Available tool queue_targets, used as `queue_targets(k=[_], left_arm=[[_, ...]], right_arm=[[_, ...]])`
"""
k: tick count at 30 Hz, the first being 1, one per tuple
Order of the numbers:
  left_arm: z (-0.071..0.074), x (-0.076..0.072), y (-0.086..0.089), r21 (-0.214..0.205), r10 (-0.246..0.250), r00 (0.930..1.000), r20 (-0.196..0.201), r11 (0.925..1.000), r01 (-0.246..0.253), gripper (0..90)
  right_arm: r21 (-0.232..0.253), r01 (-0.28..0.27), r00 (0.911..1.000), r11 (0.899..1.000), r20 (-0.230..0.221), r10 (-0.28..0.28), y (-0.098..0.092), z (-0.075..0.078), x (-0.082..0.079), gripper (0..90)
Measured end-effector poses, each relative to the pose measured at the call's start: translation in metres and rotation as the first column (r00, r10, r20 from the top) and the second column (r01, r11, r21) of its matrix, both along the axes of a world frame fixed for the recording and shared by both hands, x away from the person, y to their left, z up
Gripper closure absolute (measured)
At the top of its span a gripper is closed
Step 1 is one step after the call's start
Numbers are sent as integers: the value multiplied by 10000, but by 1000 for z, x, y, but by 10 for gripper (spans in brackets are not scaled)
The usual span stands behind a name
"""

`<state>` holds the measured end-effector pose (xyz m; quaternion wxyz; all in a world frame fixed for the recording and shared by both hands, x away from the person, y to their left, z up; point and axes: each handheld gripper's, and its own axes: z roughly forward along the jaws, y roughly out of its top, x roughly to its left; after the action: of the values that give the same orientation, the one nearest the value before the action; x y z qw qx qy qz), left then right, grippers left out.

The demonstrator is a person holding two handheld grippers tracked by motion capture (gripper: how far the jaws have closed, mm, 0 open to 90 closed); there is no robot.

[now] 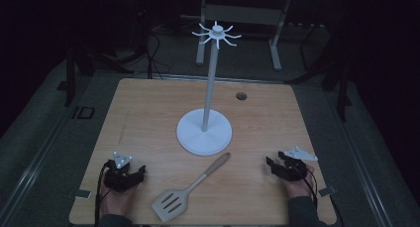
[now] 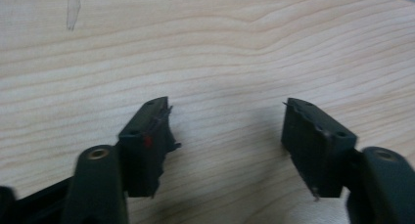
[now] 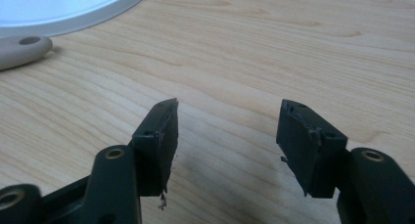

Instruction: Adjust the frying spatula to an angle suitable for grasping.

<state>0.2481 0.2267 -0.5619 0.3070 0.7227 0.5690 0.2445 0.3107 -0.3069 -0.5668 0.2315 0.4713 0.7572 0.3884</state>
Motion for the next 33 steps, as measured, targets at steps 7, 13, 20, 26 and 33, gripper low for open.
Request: queue_targets(k=[7,13,20,26,33], left_arm=[[23,-7,-23,206,-1177,9908,671,9930,1166,445],[38,-9,-38,14,-1655,9832,775,9861,1659,473],[54,-2,-53,-244,-1867,9820,288,9820,1874,509],[67,3,-64,-220,-2155,9763,200,9762,2159,536],[74,10,-82,59,-2811,9595,-183,9596,2812,544]], right_arm=[[-257,232,9984,9994,521,-219,-1,10,-10,500],[-318,418,9968,9986,690,-395,-2,17,-17,503],[-253,607,9960,9978,670,-589,-5,18,-20,507],[-208,708,9946,9973,770,-690,-8,19,-21,510],[-249,754,9941,9968,795,-733,-8,18,-20,506]])
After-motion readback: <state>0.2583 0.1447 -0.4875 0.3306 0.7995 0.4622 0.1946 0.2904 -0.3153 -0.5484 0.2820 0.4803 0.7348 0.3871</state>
